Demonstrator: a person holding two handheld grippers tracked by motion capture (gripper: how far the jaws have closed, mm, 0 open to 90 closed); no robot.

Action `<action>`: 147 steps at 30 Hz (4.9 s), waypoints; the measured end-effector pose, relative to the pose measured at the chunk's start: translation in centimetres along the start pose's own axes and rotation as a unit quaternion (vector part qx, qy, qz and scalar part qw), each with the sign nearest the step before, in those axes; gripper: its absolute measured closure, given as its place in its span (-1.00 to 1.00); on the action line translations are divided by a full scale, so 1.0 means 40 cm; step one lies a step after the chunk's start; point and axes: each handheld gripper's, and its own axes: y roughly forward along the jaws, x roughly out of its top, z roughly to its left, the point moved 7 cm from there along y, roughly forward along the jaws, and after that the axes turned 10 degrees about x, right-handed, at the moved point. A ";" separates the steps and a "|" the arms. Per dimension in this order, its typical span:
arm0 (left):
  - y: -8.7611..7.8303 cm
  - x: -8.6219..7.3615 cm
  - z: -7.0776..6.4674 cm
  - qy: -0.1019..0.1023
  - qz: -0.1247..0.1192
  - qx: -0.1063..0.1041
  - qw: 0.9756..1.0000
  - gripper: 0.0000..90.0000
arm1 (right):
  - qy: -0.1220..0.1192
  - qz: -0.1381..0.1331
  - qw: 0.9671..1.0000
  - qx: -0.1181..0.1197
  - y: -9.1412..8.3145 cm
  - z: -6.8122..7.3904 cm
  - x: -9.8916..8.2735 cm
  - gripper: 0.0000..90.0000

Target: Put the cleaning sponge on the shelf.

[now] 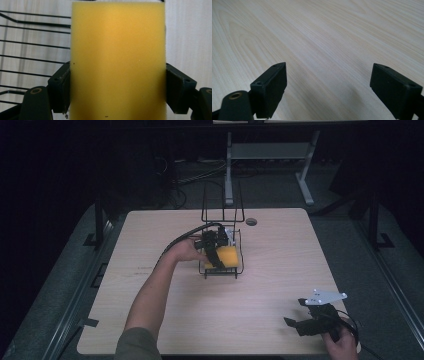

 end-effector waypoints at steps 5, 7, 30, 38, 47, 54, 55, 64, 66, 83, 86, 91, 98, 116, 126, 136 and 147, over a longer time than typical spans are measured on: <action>0.009 0.008 0.009 -0.004 -0.011 0.003 1.000 -0.51 | 0.000 0.000 1.000 0.000 0.000 -0.002 -0.001 -0.69; 0.013 0.008 0.013 -0.007 -0.012 0.002 1.000 -0.51 | 0.000 0.001 1.000 0.000 0.000 -0.004 -0.002 -0.69; 0.028 -0.003 0.022 -0.008 -0.011 0.002 1.000 -0.52 | 0.006 0.006 1.000 -0.004 0.002 -0.004 -0.010 -0.69; 0.019 -0.001 0.024 -0.005 -0.017 0.008 1.000 -0.52 | 0.004 0.007 1.000 -0.003 0.003 0.000 -0.007 -0.69; 0.010 -0.005 0.030 -0.007 -0.018 0.009 1.000 -0.52 | 0.001 0.010 1.000 -0.005 0.005 -0.003 -0.007 -0.69; 0.024 0.004 0.028 -0.020 -0.017 0.002 1.000 -0.59 | -0.001 0.011 1.000 -0.003 0.005 -0.005 -0.006 -0.69; 0.025 0.005 0.027 -0.022 -0.018 0.000 1.000 -0.61 | -0.001 0.011 1.000 -0.002 0.006 -0.006 -0.006 -0.69; 0.011 0.008 0.032 -0.021 -0.023 0.009 0.999 -0.59 | 0.000 0.010 1.000 -0.002 0.005 -0.006 -0.007 -0.69; 0.005 0.006 0.036 -0.022 -0.023 0.014 0.999 -0.57 | 0.000 0.012 1.000 -0.002 0.005 -0.005 -0.007 -0.69; -0.033 0.024 0.018 -0.006 -0.014 0.015 1.000 -0.56 | -0.002 0.014 1.000 0.002 0.009 0.003 -0.006 -0.69; -0.039 0.027 0.012 -0.004 -0.012 0.016 1.000 -0.56 | 0.000 0.013 1.000 0.004 0.010 0.006 -0.006 -0.69; -0.043 0.027 -0.001 -0.001 -0.018 0.017 1.000 -0.56 | -0.002 0.014 1.000 0.003 0.007 0.008 -0.005 -0.69; -0.061 0.024 -0.020 0.007 -0.021 0.024 0.999 -0.55 | -0.001 0.009 1.000 0.003 0.003 0.011 -0.004 -0.69; -0.082 0.029 -0.076 0.026 -0.035 0.029 0.999 -0.53 | -0.004 0.013 1.000 0.005 0.008 0.014 0.001 -0.69; -0.088 0.030 -0.098 0.028 -0.047 0.029 0.998 -0.52 | -0.003 0.014 1.000 0.006 0.008 0.013 0.000 -0.69; -0.107 0.028 -0.123 0.035 -0.055 0.033 0.997 -0.52 | -0.006 0.013 1.000 0.007 0.010 0.016 0.002 -0.69; -0.106 0.006 -0.144 0.030 -0.059 0.030 0.997 -0.52 | -0.004 0.017 1.000 0.008 0.014 0.017 0.001 -0.69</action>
